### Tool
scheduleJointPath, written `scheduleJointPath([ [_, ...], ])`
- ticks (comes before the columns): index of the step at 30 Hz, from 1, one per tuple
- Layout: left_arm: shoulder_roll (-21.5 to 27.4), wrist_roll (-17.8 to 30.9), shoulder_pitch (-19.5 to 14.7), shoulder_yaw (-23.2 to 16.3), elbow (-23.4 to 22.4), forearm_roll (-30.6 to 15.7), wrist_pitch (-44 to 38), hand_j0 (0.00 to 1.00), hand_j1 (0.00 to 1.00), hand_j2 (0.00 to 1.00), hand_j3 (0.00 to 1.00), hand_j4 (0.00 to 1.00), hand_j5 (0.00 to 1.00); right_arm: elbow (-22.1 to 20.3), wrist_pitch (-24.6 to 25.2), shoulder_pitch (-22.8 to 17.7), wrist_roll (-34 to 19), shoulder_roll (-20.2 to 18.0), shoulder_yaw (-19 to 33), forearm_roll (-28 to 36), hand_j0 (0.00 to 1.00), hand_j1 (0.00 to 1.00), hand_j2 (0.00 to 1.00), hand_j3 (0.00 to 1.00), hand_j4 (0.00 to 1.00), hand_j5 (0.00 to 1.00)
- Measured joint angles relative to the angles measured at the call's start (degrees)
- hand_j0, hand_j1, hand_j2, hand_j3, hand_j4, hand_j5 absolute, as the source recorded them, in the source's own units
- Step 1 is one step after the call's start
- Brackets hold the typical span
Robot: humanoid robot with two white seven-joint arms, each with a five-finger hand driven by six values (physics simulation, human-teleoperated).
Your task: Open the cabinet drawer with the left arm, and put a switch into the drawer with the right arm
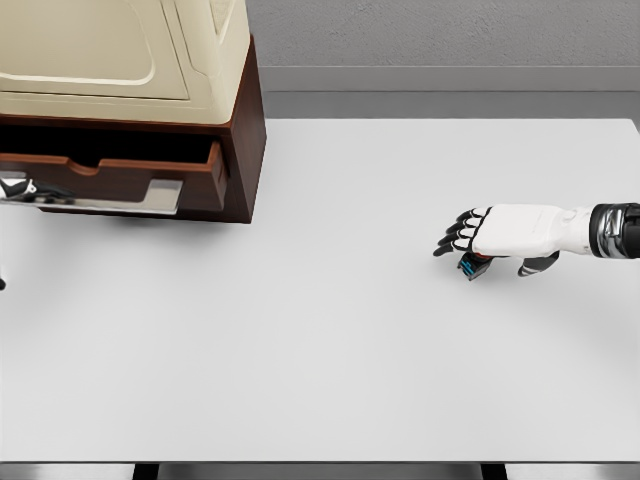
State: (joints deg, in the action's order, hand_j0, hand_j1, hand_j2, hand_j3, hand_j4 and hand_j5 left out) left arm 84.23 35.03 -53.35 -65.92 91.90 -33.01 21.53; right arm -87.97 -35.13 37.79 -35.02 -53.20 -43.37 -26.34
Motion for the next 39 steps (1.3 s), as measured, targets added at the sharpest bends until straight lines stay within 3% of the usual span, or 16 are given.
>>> scheduleJointPath([
  [15,2.15,-0.02,-0.02,-0.32,1.58,-1.56,1.65,1.0,1.0,1.0,1.0,1.0,1.0,0.0,0.0,0.0,0.0,0.0,0.0,-0.08,0.9,0.9,0.9,0.9,0.9,0.9],
  [33,5.18,-0.02,0.36,-1.61,2.65,-3.03,4.37,1.0,1.0,1.0,1.0,1.0,1.0,0.0,0.0,0.35,0.0,-0.04,-0.03,-0.01,0.92,0.92,0.92,0.92,0.92,0.92],
  [39,6.69,-0.02,0.0,-1.51,2.8,-5.3,5.53,1.0,1.0,1.0,1.0,1.0,1.0,0.0,0.0,0.35,0.0,-0.06,-0.09,0.0,0.85,0.85,0.85,0.85,0.85,0.85],
])
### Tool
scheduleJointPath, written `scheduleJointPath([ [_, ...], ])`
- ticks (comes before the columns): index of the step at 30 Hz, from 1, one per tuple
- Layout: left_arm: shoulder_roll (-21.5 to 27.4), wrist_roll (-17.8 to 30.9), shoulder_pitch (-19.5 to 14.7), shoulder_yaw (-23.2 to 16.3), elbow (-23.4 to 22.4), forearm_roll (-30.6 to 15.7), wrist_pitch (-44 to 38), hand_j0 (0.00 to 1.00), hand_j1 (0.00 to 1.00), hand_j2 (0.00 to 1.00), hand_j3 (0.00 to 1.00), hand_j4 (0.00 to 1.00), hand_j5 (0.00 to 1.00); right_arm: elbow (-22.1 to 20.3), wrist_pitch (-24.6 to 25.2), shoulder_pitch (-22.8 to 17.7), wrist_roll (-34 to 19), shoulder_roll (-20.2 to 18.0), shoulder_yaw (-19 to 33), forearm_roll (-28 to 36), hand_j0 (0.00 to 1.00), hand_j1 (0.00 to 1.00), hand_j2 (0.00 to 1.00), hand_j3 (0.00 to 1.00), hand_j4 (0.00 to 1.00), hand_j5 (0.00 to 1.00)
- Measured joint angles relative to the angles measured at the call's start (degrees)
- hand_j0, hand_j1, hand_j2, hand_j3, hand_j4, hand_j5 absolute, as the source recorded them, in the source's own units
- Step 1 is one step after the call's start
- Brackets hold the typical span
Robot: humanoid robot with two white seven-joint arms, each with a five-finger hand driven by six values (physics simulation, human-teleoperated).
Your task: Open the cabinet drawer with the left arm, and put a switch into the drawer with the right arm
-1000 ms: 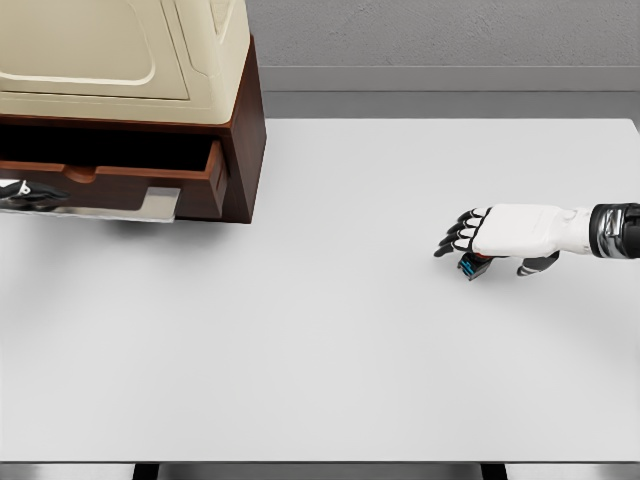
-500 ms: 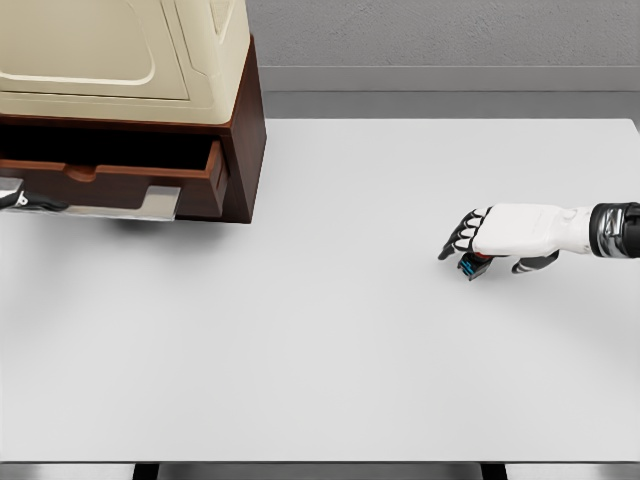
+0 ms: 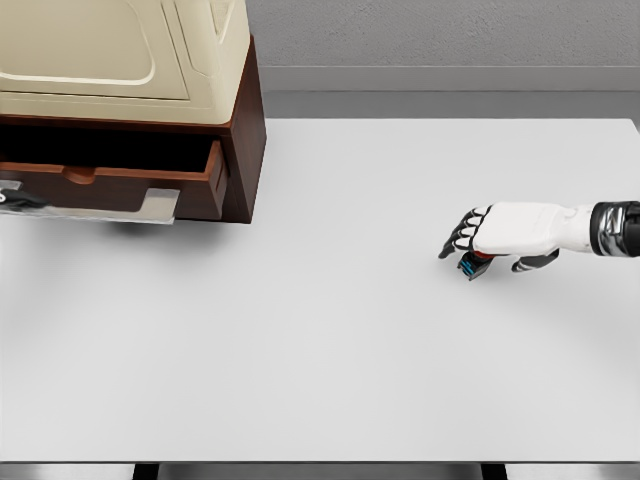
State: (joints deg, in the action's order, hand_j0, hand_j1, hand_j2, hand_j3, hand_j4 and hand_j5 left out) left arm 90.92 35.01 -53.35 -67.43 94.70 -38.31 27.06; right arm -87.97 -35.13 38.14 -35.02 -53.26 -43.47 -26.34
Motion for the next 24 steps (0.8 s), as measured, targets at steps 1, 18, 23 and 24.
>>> scheduleJointPath([
  [1,0.36,0.0,-0.14,0.12,-0.01,-0.96,0.29,1.0,1.0,1.0,1.0,1.0,1.0,0.0,0.0,0.0,0.0,-0.01,-0.02,0.0,0.85,0.85,0.85,0.85,0.85,0.85],
  [18,2.57,0.0,-0.53,1.32,-1.11,-6.72,2.19,1.0,1.0,1.0,1.0,1.0,1.0,1.18,0.16,0.09,0.09,0.05,0.12,0.33,0.63,0.63,0.63,0.63,0.63,0.63],
  [23,3.32,0.0,0.17,1.23,-3.49,-7.84,4.17,1.0,1.0,1.0,1.0,1.0,1.0,1.21,0.26,0.17,0.17,0.06,0.17,0.52,0.59,0.59,0.59,0.59,0.59,0.59],
  [24,3.47,0.0,0.26,0.98,-3.94,-7.65,4.97,1.0,1.0,1.0,1.0,1.0,1.0,1.21,0.34,0.09,0.24,0.05,0.2,0.62,0.59,0.59,0.59,0.59,0.59,0.59],
])
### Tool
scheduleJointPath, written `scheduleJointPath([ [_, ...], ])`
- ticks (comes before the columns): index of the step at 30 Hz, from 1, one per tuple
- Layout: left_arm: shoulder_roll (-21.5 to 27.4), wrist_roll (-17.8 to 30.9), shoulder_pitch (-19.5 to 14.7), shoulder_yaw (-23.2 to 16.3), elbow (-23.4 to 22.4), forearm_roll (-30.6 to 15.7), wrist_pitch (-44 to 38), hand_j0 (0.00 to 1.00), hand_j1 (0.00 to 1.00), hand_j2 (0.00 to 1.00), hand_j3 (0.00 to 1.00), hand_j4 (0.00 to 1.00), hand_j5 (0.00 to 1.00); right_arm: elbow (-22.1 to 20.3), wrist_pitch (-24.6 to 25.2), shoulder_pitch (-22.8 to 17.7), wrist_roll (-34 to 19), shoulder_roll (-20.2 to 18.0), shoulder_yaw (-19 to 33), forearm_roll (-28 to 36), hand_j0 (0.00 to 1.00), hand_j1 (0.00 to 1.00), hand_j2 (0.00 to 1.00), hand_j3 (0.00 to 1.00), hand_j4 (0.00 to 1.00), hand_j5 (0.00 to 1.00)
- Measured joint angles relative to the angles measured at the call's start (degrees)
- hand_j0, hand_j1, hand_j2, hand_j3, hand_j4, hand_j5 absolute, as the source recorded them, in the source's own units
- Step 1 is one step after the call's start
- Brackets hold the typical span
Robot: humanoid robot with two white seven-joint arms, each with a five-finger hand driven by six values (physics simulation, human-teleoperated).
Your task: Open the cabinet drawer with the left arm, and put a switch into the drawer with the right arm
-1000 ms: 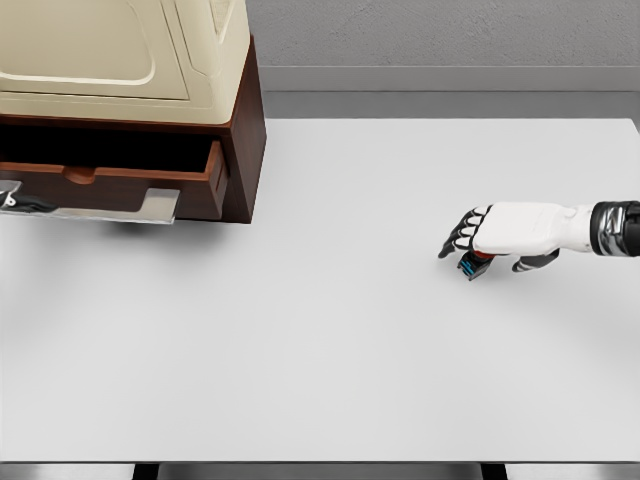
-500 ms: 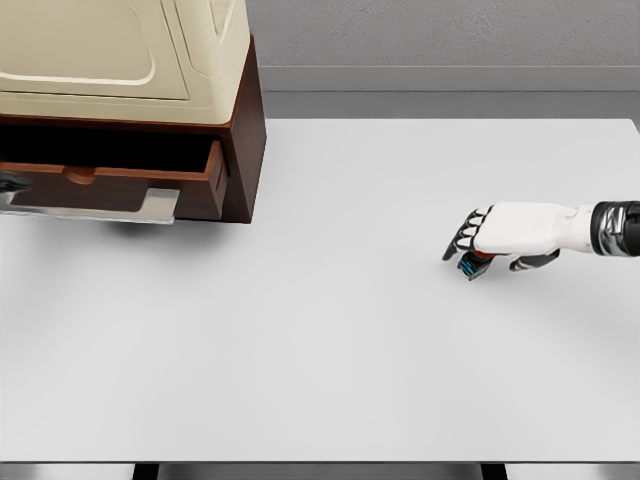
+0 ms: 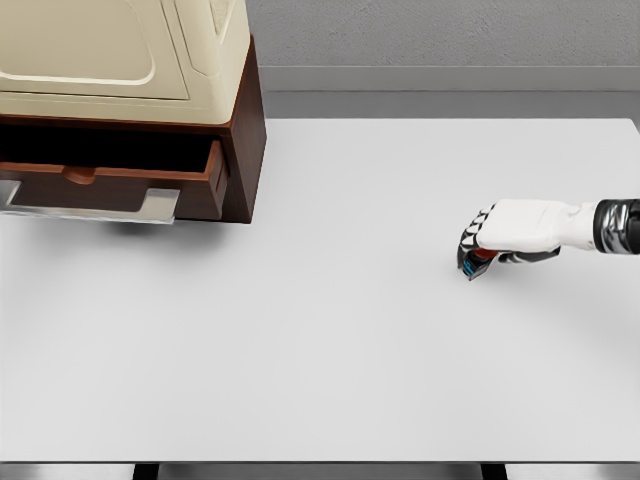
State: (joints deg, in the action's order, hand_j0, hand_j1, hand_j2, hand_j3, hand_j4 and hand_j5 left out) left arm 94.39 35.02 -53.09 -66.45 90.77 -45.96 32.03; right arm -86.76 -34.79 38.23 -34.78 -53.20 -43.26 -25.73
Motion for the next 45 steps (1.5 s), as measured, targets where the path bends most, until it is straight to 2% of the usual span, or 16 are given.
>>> scheduleJointPath([
  [6,0.9,-0.01,0.18,-6.64,-4.79,1.63,2.65,1.0,1.0,1.0,1.0,1.0,1.0,0.01,0.13,0.0,0.06,-0.01,0.05,0.13,0.59,0.59,0.59,0.59,0.59,0.59],
  [13,1.0,-0.01,0.63,-14.09,-6.28,5.01,3.03,1.0,1.0,1.0,1.0,1.0,1.0,0.02,0.16,0.0,0.08,-0.02,0.07,0.48,0.56,0.56,0.56,0.56,0.56,0.56],
  [17,0.69,-0.01,2.21,-16.93,-5.9,11.9,3.07,1.0,1.0,1.0,1.0,1.0,1.0,0.02,0.07,0.0,0.02,-0.01,0.1,0.6,0.52,0.52,0.52,0.52,0.52,0.52],
  [20,0.66,-0.01,2.2,-19.11,-5.66,14.91,3.08,1.0,1.0,1.0,1.0,1.0,1.0,0.02,-0.06,0.0,-0.04,-0.01,0.1,0.58,0.51,0.51,0.51,0.51,0.51,0.51],
  [22,0.7,-0.01,2.2,-20.38,-5.57,15.93,3.08,1.0,1.0,1.0,1.0,1.0,1.0,0.02,-0.12,0.0,-0.09,-0.01,0.13,0.61,0.47,0.47,0.47,0.47,0.47,0.47],
  [23,0.68,-0.01,2.2,-20.78,-5.48,16.23,3.08,1.0,1.0,1.0,1.0,1.0,1.0,0.02,-0.21,0.09,-0.15,0.0,0.12,0.67,0.41,0.41,0.41,0.41,0.41,0.41],
  [26,0.45,-0.01,2.2,-21.46,-4.46,16.8,3.07,1.0,1.0,1.0,1.0,1.0,1.0,0.02,-0.32,0.09,-0.2,0.0,0.09,1.19,0.35,0.35,0.35,0.35,0.35,0.35],
  [34,-1.56,-0.02,2.12,-21.72,-0.12,19.39,3.06,1.0,1.0,1.0,1.0,1.0,1.0,0.15,-0.36,0.35,-0.17,0.09,0.38,2.31,0.32,0.32,0.32,0.32,0.32,0.32],
  [40,-2.81,-0.02,1.58,-20.34,3.03,19.81,3.06,1.0,1.0,1.0,1.0,1.0,1.0,0.19,-0.34,1.67,-0.11,0.33,0.56,4.16,0.3,0.3,0.3,0.3,0.3,0.3],
  [45,-4.24,-0.02,1.51,-19.61,4.4,19.77,3.04,1.0,1.0,1.0,1.0,1.0,1.0,0.14,-0.36,5.89,-0.19,1.35,0.59,5.15,0.3,0.3,0.3,0.3,0.3,0.3],
])
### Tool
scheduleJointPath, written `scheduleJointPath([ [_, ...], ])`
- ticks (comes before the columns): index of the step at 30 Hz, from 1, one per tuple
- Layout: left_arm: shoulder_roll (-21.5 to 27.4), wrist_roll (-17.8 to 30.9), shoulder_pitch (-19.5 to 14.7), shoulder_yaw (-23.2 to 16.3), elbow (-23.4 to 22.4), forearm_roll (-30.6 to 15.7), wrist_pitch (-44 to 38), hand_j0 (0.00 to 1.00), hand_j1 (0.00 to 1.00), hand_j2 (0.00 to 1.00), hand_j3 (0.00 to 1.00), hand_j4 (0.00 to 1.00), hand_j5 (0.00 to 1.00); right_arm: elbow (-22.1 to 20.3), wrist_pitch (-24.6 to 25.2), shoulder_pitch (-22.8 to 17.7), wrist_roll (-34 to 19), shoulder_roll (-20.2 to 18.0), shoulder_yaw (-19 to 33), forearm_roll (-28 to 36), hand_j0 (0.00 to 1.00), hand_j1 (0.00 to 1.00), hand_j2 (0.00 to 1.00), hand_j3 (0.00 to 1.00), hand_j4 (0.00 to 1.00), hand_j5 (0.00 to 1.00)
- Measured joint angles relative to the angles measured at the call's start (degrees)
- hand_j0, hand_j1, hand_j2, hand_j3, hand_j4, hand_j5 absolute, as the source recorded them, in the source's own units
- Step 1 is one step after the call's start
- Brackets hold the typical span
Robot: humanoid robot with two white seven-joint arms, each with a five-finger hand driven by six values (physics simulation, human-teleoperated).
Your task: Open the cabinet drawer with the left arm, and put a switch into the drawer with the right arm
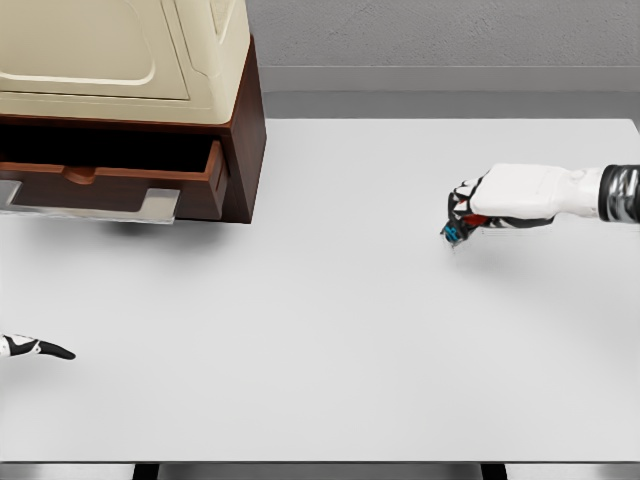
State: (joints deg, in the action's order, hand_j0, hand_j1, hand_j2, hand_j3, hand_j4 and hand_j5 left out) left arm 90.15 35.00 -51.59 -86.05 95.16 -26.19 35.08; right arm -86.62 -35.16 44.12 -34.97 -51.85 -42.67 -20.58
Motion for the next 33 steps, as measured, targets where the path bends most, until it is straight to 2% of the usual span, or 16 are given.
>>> scheduleJointPath([
  [8,-1.99,-1.1,-0.01,0.2,1.12,0.12,0.01,1.0,1.0,1.0,1.0,1.0,1.0,-0.1,0.01,6.33,-0.02,4.35,-0.12,2.21,0.31,0.31,0.31,0.31,0.31,0.31],
  [14,-2.37,-1.38,0.0,0.22,1.15,0.12,0.01,1.0,1.0,1.0,1.0,1.0,1.0,-0.11,-0.04,9.4,-0.06,8.31,-0.69,2.69,0.31,0.31,0.31,0.31,0.31,0.31],
  [25,-2.42,-1.35,0.0,0.22,1.07,0.38,0.0,1.0,1.0,1.0,1.0,1.0,1.0,-0.04,-0.08,20.3,-0.05,17.56,-8.21,3.14,0.31,0.31,0.31,0.31,0.31,0.31],
  [33,-2.43,-1.34,0.0,0.22,1.07,0.56,0.01,1.0,1.0,1.0,1.0,1.0,1.0,-0.04,-0.12,24.08,-0.09,22.99,-11.62,4.68,0.31,0.31,0.31,0.31,0.31,0.31],
])
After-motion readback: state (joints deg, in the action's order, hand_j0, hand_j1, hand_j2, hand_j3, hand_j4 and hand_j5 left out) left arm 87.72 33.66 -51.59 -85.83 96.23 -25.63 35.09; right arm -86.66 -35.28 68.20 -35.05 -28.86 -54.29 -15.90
